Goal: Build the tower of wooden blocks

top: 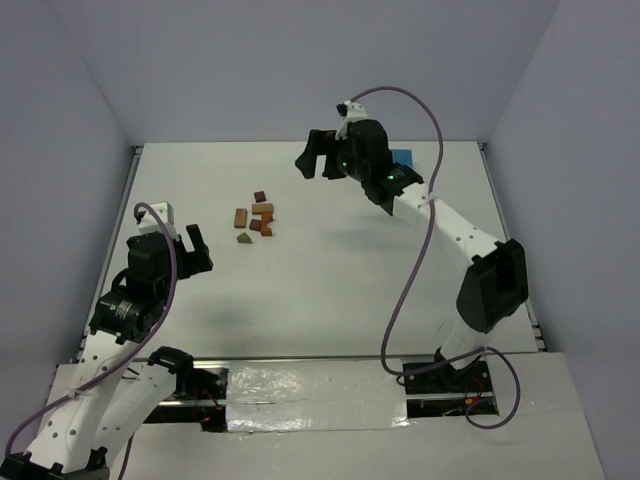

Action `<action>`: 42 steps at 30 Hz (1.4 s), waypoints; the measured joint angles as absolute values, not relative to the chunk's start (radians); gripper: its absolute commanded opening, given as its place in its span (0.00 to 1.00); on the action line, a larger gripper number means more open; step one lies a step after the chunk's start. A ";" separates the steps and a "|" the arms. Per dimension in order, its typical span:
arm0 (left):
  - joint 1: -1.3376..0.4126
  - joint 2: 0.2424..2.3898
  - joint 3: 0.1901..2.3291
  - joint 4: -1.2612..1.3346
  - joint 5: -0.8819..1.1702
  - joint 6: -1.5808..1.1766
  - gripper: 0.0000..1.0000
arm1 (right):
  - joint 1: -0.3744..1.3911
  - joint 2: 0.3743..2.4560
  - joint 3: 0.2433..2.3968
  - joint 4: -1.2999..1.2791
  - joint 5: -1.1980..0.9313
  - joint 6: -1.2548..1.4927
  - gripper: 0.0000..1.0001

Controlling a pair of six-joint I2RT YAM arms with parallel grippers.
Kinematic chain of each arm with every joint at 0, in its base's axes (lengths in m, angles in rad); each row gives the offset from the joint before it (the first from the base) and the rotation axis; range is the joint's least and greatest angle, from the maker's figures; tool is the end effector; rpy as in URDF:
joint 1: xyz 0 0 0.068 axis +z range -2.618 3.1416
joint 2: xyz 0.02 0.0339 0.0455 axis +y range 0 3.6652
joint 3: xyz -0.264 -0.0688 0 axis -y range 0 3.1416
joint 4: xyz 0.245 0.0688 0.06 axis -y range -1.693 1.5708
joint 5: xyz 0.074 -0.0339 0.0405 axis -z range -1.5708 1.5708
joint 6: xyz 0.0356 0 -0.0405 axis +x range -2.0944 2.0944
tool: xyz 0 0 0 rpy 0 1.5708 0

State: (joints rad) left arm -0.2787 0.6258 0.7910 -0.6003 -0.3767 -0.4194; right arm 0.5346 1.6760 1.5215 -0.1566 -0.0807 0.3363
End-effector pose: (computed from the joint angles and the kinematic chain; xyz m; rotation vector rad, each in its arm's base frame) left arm 0.1333 -0.0245 0.3225 -0.3755 1.9383 -0.0766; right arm 0.3455 0.2079 0.3641 -0.2483 1.9209 0.6661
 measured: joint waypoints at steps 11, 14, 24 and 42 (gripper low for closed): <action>-0.278 0.593 0.791 -0.599 -0.385 -0.419 1.00 | 0.777 2.168 1.792 -0.252 0.017 0.531 1.00; -0.278 0.597 0.791 -0.599 -0.384 -0.419 0.99 | 0.830 2.291 1.956 -0.352 0.085 0.533 0.97; -0.278 0.572 0.791 -0.598 -0.371 -0.418 1.00 | 0.854 2.511 2.364 -0.474 0.311 0.516 0.85; -0.278 0.553 0.791 -0.598 -0.332 -0.417 1.00 | 0.741 2.673 2.477 -0.564 0.204 0.546 0.85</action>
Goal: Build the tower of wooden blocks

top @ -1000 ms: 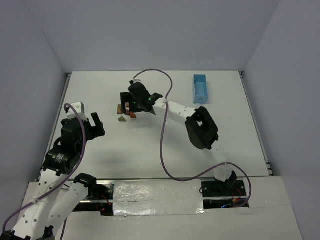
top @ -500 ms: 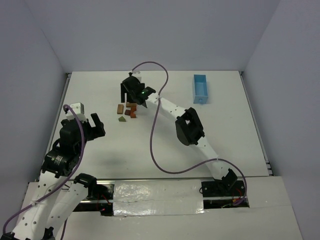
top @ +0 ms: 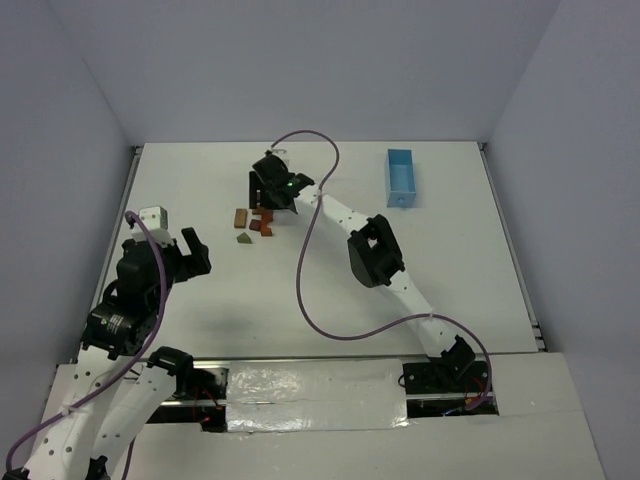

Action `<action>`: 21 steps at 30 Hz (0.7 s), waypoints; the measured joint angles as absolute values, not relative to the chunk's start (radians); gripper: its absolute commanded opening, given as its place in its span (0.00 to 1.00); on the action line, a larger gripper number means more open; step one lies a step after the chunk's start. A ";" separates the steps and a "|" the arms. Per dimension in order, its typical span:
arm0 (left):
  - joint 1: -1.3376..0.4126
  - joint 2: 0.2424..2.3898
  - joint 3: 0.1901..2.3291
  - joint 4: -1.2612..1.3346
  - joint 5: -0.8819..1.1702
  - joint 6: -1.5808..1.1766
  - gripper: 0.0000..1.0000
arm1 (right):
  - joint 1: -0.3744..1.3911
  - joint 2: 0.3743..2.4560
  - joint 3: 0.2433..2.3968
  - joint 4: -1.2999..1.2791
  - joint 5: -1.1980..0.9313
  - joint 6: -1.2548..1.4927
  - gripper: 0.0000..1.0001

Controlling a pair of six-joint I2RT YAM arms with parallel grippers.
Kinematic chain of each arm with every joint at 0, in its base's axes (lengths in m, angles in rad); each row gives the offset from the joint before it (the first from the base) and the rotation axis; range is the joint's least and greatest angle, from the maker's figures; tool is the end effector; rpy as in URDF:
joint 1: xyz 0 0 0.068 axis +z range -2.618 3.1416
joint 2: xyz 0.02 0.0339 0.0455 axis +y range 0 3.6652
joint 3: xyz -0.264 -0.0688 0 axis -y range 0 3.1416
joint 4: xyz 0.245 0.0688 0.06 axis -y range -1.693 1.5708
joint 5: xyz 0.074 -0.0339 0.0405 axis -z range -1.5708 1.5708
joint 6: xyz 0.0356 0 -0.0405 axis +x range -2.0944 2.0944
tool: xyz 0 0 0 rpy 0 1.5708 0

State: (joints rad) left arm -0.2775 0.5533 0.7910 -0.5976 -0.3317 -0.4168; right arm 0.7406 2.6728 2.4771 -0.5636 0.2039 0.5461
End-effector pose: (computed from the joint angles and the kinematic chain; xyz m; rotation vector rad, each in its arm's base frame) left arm 0.1187 -0.0218 0.3303 -0.3519 1.8804 -0.1484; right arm 0.4377 0.3904 0.1690 -0.1251 2.3437 0.4123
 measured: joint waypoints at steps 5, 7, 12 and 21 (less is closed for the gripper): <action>-0.278 0.553 0.791 -0.598 -0.324 -0.416 0.99 | 0.754 2.677 2.484 -0.565 0.198 0.559 0.86; -0.278 0.553 0.791 -0.597 -0.320 -0.416 0.99 | 0.758 2.677 2.487 -0.569 0.198 0.561 0.86; -0.278 0.551 0.791 -0.597 -0.315 -0.414 0.99 | 0.764 2.679 2.505 -0.598 0.205 0.565 0.76; -0.278 0.521 0.791 -0.588 -0.309 -0.413 0.99 | 0.767 2.692 2.512 -0.639 0.237 0.551 0.76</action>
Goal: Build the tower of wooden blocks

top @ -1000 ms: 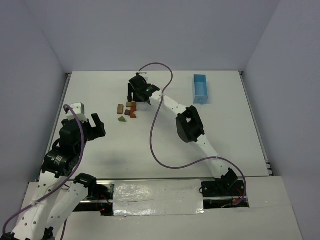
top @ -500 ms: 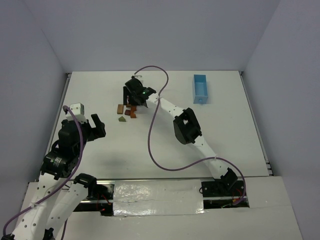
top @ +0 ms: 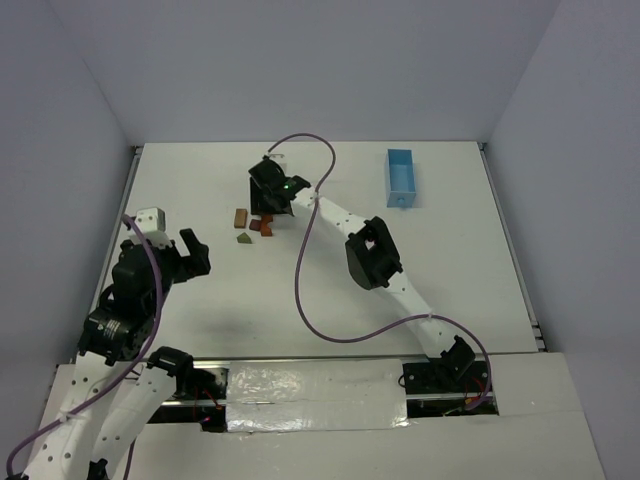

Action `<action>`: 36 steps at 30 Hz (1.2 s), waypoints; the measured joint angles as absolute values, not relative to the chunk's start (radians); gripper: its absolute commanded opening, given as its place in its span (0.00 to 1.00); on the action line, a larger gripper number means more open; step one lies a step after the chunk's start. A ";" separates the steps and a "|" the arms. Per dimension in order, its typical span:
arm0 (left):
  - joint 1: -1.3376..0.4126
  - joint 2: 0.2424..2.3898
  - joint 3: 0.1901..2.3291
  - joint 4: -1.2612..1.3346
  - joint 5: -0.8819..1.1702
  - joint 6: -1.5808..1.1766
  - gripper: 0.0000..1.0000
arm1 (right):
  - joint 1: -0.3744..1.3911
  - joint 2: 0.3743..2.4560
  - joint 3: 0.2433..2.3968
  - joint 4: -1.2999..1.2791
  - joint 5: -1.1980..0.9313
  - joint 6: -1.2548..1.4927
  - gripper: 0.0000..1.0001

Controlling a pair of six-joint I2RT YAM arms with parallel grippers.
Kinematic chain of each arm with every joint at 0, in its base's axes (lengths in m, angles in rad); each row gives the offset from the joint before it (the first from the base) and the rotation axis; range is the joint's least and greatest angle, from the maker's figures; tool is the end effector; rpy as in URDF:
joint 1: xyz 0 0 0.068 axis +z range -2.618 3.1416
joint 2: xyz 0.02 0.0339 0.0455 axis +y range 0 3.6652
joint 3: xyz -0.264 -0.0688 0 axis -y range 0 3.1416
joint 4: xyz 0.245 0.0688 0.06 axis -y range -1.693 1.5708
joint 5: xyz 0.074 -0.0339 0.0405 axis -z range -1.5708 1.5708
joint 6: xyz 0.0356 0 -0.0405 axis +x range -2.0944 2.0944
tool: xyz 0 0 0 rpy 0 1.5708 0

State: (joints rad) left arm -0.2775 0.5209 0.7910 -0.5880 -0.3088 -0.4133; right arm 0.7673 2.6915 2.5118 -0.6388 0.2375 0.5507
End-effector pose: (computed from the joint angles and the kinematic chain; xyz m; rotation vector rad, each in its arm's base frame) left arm 0.1122 -0.0207 0.3343 -0.3362 1.8469 -0.1839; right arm 0.4260 0.3992 0.1643 -0.1461 2.3837 0.3519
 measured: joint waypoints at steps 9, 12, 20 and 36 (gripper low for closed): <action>-0.278 0.609 0.791 -0.584 -0.310 -0.414 1.00 | 0.752 2.654 2.446 -0.599 0.193 0.534 0.74; -0.278 0.641 0.791 -0.584 -0.313 -0.414 1.00 | 0.729 2.643 2.416 -0.594 0.174 0.533 0.54; -0.278 0.683 0.791 -0.585 -0.321 -0.414 1.00 | 0.667 2.524 2.223 -0.591 0.162 0.504 0.60; -0.278 0.665 0.791 -0.583 -0.314 -0.401 0.99 | 0.640 2.097 1.560 -0.506 0.235 0.443 0.60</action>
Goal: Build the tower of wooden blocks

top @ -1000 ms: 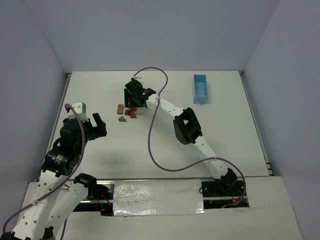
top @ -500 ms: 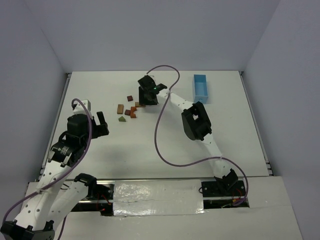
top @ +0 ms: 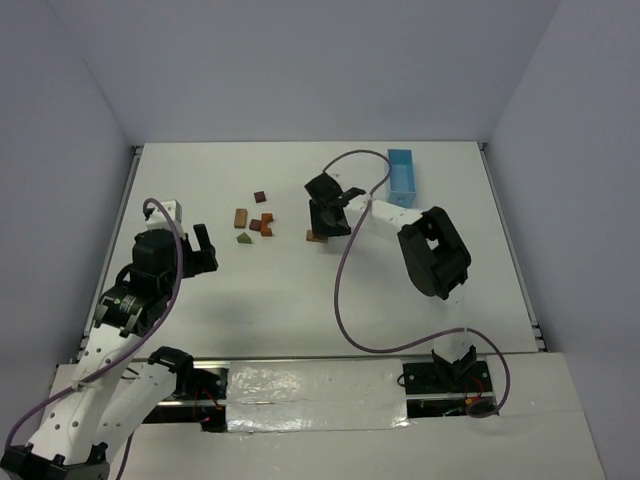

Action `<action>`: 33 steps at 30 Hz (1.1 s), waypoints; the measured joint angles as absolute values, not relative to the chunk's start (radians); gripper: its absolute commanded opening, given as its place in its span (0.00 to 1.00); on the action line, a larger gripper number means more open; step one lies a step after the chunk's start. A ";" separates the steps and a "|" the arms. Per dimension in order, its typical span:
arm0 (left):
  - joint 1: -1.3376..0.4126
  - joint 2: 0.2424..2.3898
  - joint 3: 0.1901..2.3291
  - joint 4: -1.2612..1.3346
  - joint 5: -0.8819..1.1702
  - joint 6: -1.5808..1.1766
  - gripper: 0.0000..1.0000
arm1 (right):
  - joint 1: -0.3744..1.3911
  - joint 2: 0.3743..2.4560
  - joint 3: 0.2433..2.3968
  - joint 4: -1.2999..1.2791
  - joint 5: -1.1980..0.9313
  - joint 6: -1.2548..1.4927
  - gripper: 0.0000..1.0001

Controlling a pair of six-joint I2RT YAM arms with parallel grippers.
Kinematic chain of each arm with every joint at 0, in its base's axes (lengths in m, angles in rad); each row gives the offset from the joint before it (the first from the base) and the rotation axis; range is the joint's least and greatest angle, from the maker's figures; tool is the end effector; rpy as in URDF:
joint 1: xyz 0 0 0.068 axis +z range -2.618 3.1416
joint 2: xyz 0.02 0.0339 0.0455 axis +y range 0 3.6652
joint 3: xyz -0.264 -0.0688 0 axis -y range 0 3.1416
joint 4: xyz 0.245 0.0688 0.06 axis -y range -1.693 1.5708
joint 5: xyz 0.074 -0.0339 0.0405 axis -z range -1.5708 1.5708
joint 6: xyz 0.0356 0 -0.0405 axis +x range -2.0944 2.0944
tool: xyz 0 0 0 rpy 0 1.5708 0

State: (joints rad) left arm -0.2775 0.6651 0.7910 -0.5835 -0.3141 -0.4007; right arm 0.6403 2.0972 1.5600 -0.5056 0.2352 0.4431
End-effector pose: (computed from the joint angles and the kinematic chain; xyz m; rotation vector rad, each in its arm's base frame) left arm 0.1420 -0.0290 0.3191 -0.3193 1.9807 -0.1151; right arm 0.3647 0.2613 0.1741 -0.1713 2.5655 0.0980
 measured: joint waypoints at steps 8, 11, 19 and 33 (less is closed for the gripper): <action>-0.278 0.640 0.791 -0.583 -0.309 -0.395 0.99 | 0.640 1.924 1.294 -0.434 0.217 0.429 0.59; -0.278 0.638 0.791 -0.582 -0.307 -0.395 1.00 | 0.665 1.881 1.194 -0.408 0.225 0.430 0.58; -0.278 0.639 0.791 -0.582 -0.299 -0.394 0.99 | 0.773 1.717 0.977 -0.337 0.249 0.476 0.85; -0.281 0.637 0.791 -0.582 -0.297 -0.394 1.00 | 0.773 2.012 1.424 -0.474 0.380 0.664 1.00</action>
